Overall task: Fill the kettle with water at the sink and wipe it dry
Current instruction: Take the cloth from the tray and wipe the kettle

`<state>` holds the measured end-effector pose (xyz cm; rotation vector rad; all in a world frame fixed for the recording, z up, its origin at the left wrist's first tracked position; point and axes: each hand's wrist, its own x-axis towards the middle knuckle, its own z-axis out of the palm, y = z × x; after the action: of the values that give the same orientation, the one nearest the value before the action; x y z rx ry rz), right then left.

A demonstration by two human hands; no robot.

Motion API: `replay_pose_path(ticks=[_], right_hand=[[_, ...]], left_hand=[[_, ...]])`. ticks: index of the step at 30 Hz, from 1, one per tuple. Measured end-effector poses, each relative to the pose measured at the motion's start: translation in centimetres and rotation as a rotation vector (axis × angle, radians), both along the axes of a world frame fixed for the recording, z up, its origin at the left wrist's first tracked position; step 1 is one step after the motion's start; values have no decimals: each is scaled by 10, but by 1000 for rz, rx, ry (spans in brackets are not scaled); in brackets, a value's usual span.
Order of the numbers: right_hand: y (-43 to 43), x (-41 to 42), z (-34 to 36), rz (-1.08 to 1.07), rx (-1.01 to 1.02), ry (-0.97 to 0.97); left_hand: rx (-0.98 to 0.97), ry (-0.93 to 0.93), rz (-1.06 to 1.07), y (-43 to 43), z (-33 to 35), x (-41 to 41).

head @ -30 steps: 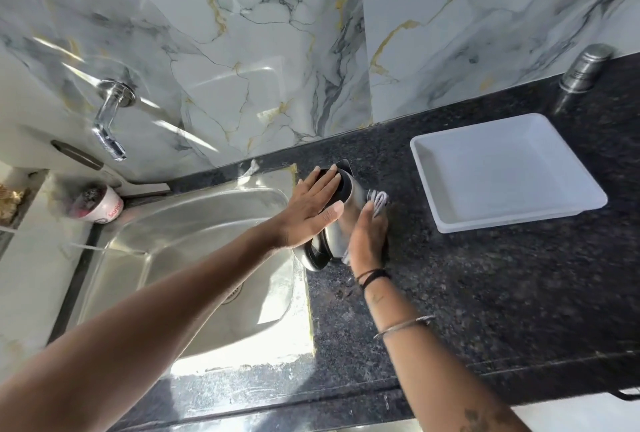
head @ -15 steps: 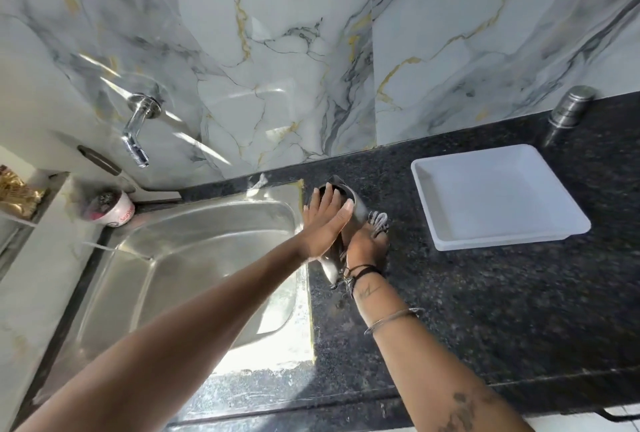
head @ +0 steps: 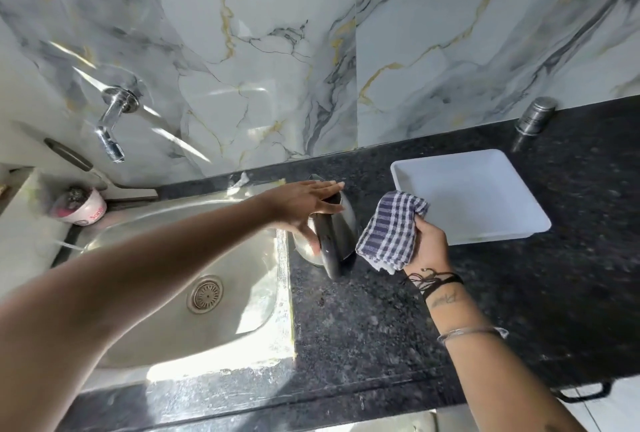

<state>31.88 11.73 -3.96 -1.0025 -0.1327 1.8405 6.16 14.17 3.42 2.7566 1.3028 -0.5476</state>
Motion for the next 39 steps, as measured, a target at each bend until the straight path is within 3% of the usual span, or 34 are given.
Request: replay_pose_path(ticks=[7,12,15,18,20,23,25,28,34,39], right_hand=[[3,22,16,-108,104,31],[-3,24,17,-156,197,-73],[-20,1,11,-267,225,-549],[-33,-44,5,-298,361,-850],[-39,-78,2,-265,465,-936],[-54,-128,-8,-218,611,-1023],[-65,-157,-17,-116,702,-1194],[-80,-185,-38,145,770,-1503],[-92,-168,-91,392,993,-1833],[-94,-137,-114,466,934,-1885]], left_hand=[[230,-123,626,9,-2,75],[221,-44,785,27,12,85],[244,-52,822,32,10,71],[186,-162,858,32,9,57],[37,-206,842,24,6,42],[-147,-327,642,-10,1,5],[-202,-481,556,-32,-1,-15],[-224,-510,544,-34,4,-19],[-294,-494,556,-32,3,-17],[-346,-608,600,-33,8,-15]])
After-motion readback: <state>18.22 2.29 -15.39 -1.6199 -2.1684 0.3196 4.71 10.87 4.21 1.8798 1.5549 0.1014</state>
